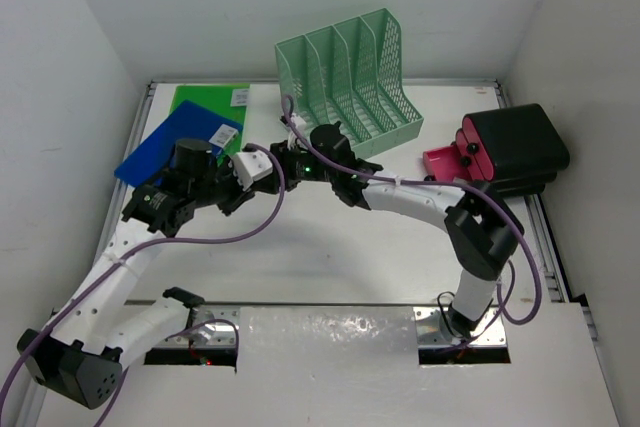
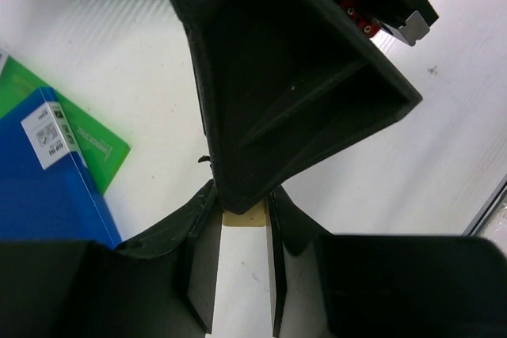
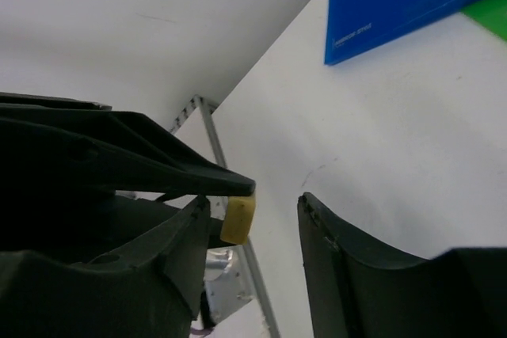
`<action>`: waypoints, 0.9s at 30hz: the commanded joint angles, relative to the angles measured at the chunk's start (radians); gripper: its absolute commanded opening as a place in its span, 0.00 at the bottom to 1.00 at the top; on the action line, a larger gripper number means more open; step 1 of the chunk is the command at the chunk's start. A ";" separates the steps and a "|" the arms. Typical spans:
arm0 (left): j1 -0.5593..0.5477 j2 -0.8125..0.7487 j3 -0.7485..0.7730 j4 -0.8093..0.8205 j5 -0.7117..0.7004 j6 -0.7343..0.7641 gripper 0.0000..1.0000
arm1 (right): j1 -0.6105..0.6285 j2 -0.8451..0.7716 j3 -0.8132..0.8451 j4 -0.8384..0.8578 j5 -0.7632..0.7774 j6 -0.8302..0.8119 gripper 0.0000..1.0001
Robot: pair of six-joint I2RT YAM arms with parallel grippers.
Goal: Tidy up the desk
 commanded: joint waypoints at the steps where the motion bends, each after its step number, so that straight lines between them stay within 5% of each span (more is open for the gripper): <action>1: -0.014 -0.016 -0.006 0.073 0.030 0.022 0.00 | 0.021 0.040 0.062 0.077 -0.101 0.062 0.46; 10: -0.014 -0.057 -0.043 0.153 -0.082 0.022 0.00 | 0.023 0.051 0.055 0.037 -0.126 0.060 0.00; 20: -0.014 -0.041 -0.066 0.146 -0.108 0.029 0.02 | 0.023 0.048 0.043 0.034 -0.106 0.066 0.00; 23: -0.012 -0.039 -0.070 0.135 -0.109 0.034 0.55 | 0.021 0.041 0.027 0.036 -0.081 0.063 0.00; 27: -0.014 -0.059 -0.070 0.113 -0.123 0.048 0.77 | 0.012 0.032 0.006 0.029 -0.061 0.050 0.00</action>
